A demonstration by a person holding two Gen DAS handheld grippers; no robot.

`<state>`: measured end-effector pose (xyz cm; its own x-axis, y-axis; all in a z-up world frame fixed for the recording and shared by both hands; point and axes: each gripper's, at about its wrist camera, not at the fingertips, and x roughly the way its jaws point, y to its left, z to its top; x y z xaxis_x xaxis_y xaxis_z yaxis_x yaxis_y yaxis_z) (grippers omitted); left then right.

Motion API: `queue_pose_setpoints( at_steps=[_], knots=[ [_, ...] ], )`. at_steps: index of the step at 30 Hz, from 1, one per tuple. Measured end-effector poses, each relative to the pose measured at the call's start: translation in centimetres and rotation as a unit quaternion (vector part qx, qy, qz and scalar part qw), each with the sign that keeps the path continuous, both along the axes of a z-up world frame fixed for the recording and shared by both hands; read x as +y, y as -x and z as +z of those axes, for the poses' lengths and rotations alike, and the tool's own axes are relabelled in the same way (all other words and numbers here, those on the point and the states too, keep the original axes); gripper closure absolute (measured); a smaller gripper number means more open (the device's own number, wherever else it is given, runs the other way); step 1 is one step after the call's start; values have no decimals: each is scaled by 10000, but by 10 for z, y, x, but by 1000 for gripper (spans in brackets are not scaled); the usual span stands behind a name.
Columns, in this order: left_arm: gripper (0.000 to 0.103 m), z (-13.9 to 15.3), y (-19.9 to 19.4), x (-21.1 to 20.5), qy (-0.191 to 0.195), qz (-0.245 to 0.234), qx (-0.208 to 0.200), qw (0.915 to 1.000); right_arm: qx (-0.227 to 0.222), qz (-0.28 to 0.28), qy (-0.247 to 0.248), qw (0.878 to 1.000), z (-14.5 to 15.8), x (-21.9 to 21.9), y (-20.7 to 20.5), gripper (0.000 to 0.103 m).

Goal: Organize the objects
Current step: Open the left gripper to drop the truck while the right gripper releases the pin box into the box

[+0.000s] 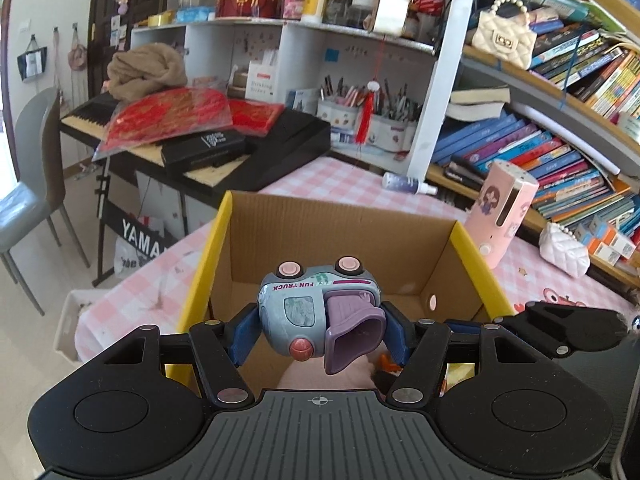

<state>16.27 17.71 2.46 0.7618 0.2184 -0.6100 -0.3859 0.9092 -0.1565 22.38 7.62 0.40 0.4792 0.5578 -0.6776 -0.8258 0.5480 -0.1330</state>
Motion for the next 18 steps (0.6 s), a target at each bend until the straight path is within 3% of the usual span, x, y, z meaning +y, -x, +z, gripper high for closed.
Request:
queue_pose_setpoints(
  at_steps=[5, 14, 18],
  knots=[
    [40, -2, -6, -2, 20, 13, 36, 10000, -60, 118, 7, 9999, 1, -2, 0, 32],
    [40, -18, -21, -13, -3, -135, 318, 9994, -220, -207, -531, 9981, 14, -45, 1, 29],
    [39, -28, -29, -11, 102, -36, 535, 9985, -502, -236, -365, 9978, 12, -46, 6, 25]
  ],
)
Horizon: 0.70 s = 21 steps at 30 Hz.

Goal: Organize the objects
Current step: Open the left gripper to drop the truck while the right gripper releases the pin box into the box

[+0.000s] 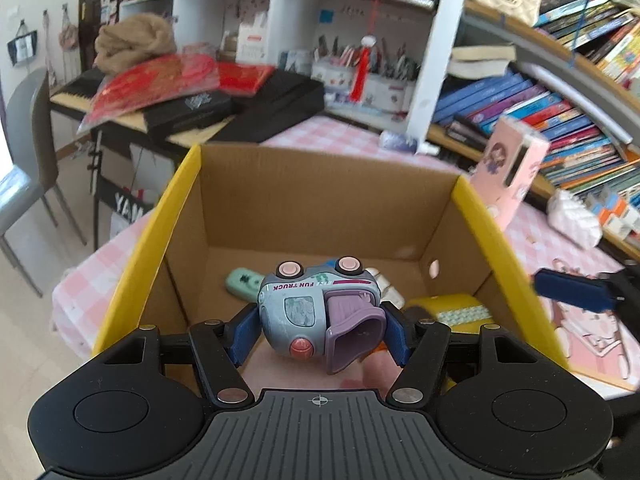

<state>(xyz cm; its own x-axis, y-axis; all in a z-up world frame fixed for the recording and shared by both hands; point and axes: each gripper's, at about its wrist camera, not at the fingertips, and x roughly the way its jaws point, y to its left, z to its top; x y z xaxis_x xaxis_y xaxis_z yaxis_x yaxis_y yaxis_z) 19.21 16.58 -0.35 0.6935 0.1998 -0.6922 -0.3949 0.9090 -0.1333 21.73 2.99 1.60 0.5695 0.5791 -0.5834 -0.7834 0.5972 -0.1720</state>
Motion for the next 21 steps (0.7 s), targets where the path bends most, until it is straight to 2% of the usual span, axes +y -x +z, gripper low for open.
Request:
queue_pose_setpoints(
  at_steps=[4, 8, 13, 15, 17, 21],
  knots=[
    [39, -10, -4, 4, 98, 72, 156, 9998, -65, -42, 87, 9999, -3, -1, 0, 24],
    [39, -20, -8, 1, -90, -61, 443, 9990, 37, -159, 42, 9999, -3, -2, -4, 24],
    [33, -21, -7, -3, -306, -209, 452, 9983, 52, -351, 87, 9993, -7, -3, -2, 24],
    [31, -19, -4, -5, -411, -215, 372, 9982, 81, -446, 56, 9990, -7, -5, -1, 24],
    [21, -15, 0, -7, -487, -224, 229, 9983, 31, -530, 51, 9986, -7, -6, 1, 24],
    [18, -4, 9, -9, -612, -252, -81, 9978, 8, -736, -39, 9973, -4, -10, 4, 24]
  ],
)
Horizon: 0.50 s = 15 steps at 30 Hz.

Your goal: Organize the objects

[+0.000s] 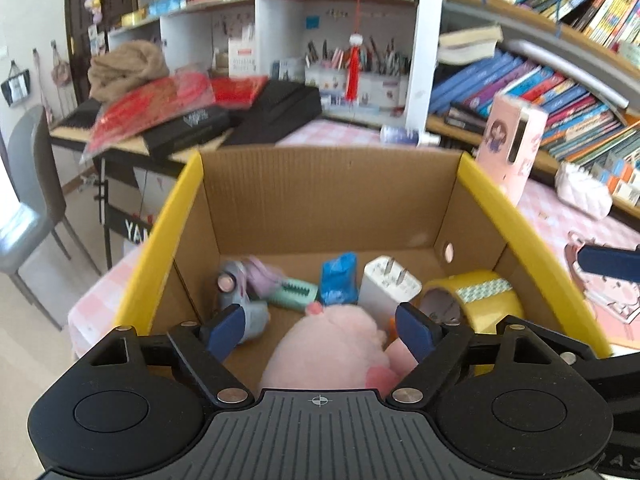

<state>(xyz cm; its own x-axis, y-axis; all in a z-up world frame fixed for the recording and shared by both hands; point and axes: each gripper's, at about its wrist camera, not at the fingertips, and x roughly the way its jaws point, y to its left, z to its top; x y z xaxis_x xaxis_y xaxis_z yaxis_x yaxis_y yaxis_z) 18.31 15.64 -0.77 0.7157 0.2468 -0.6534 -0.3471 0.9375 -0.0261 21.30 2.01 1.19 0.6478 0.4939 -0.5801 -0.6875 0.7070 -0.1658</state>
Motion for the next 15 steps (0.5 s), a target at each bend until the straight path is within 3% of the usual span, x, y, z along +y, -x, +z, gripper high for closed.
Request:
queue_pose_setpoints(
  at_steps=[15],
  knots=[
    [7, 47, 77, -22, -398, -358, -1053, 9930, 4, -1219, -604, 9907, 17, -34, 47, 22]
  ],
)
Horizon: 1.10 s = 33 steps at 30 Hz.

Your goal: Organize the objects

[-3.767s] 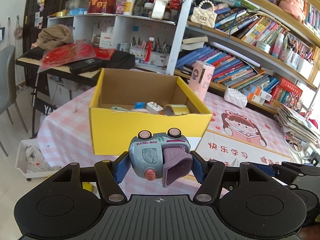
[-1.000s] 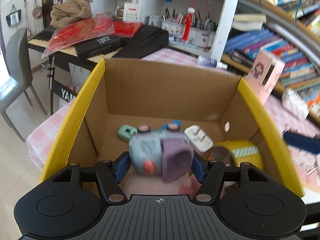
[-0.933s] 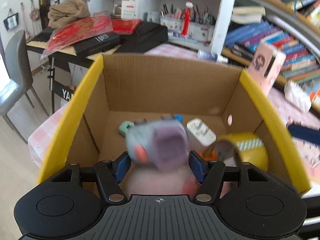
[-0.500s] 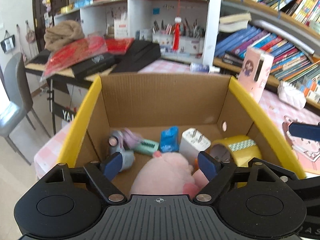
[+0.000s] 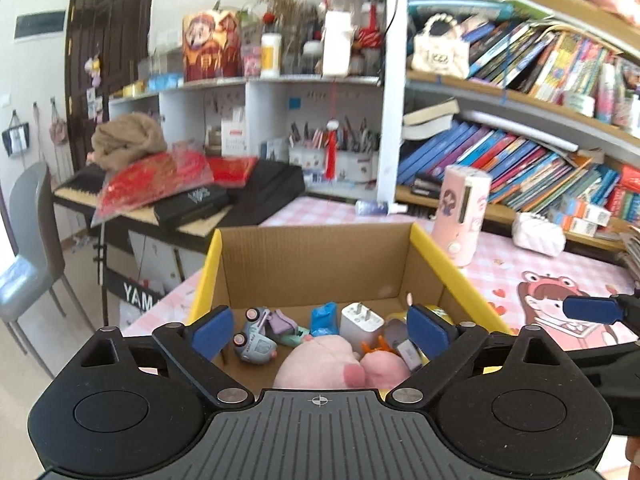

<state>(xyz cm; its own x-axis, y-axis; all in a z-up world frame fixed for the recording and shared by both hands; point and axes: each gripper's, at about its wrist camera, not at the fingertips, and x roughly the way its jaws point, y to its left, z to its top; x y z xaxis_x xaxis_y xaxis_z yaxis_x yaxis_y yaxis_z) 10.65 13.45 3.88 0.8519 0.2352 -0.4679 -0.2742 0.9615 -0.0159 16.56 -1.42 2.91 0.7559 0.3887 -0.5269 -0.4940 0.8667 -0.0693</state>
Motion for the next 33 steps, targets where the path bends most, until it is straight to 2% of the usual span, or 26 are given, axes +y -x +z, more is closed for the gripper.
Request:
queue_pose_setpoints(
  at_steps=[5, 14, 23, 33],
  knots=[
    [5, 0, 27, -9, -113, -137, -19, 9998, 129, -505, -119, 9986, -2, -13, 29, 16],
    [5, -15, 62, -20, -22, -146, 372, 9992, 237, -1462, -85, 9889, -13, -35, 80, 8],
    [4, -29, 79, -44, -125, -726, 645, 9952, 384, -2080, -9, 9774, -30, -61, 121, 3],
    [3, -33, 73, -75, -180, -1341, 783, 9877, 384, -2697, 59, 9622, -28, -89, 137, 0]
  ],
)
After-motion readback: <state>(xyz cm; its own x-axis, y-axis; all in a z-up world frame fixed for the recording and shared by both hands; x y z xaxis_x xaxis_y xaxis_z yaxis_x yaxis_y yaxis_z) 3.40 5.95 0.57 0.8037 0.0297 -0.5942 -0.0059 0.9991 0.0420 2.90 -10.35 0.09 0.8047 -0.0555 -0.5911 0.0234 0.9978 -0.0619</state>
